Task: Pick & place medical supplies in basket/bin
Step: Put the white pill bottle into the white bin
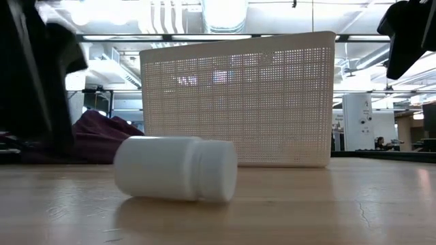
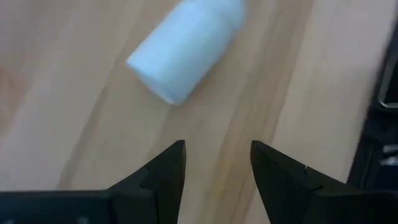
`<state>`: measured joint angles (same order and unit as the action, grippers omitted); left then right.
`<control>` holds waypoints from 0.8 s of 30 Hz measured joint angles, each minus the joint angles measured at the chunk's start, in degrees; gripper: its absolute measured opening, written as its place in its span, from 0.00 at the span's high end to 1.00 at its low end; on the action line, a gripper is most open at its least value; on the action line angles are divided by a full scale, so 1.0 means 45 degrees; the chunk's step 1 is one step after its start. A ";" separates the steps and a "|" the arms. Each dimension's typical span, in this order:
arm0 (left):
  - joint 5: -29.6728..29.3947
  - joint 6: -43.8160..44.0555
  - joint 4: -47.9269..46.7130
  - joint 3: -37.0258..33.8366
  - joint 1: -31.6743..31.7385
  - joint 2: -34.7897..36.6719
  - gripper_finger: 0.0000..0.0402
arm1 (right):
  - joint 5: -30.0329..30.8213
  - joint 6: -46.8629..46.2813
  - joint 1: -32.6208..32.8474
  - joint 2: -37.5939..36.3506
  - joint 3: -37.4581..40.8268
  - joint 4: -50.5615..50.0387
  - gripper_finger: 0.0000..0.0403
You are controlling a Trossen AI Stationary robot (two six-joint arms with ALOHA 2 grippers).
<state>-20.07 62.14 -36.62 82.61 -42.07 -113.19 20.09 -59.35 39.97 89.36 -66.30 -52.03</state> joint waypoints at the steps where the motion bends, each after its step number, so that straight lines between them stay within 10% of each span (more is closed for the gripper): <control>1: -0.0128 -0.0483 -0.0036 0.0000 0.0039 0.0138 0.58 | -0.0048 0.0045 0.0000 0.0000 0.0000 -0.0004 0.08; 9: -0.1237 -0.5080 -0.0050 -0.0008 0.1371 0.0875 0.42 | -0.0150 0.0091 0.0000 0.0000 0.0000 -0.0019 0.08; 24: 0.2388 -0.9580 0.1815 -0.0924 0.4256 0.0424 0.35 | -0.0252 -0.0457 0.0044 -0.0005 0.0000 -0.0107 0.08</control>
<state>-9.33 19.04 -28.45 78.45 -22.91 -111.28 18.96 -61.40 40.16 89.34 -66.30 -52.51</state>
